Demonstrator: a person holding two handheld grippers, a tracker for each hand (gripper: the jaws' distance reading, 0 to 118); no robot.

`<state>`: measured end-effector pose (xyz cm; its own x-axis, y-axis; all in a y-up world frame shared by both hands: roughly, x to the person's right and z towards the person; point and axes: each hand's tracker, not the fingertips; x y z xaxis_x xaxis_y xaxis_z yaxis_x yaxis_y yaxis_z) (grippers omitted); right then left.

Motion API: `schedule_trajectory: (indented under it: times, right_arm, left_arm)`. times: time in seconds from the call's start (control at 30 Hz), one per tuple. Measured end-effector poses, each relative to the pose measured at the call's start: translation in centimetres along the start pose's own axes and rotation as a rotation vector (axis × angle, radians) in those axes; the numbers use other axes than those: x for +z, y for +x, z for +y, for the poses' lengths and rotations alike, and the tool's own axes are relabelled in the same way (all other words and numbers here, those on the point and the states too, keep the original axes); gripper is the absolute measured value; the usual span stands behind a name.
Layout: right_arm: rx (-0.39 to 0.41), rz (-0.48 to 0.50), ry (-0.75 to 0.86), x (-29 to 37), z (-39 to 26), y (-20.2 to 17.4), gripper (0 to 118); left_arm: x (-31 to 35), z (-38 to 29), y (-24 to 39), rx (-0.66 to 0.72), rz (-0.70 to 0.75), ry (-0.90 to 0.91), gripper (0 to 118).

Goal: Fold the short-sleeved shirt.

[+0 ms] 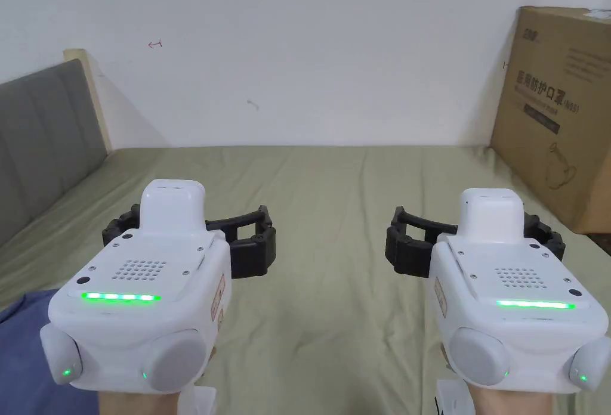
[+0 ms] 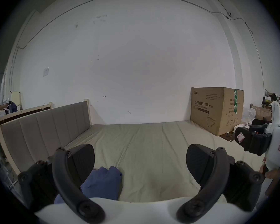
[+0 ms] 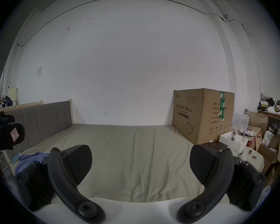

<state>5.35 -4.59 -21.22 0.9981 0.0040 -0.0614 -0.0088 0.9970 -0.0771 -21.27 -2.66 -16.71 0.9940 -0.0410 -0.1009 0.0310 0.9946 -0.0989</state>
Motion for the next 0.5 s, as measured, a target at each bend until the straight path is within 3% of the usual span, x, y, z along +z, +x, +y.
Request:
schedule_trajectory:
  times: [0.5]
  right_arm:
    - [0.047, 0.003, -0.007, 0.07, -0.47, -0.46, 118]
  left_arm:
    - [-0.09, -0.52, -0.46, 0.037, 0.0, -0.009, 114]
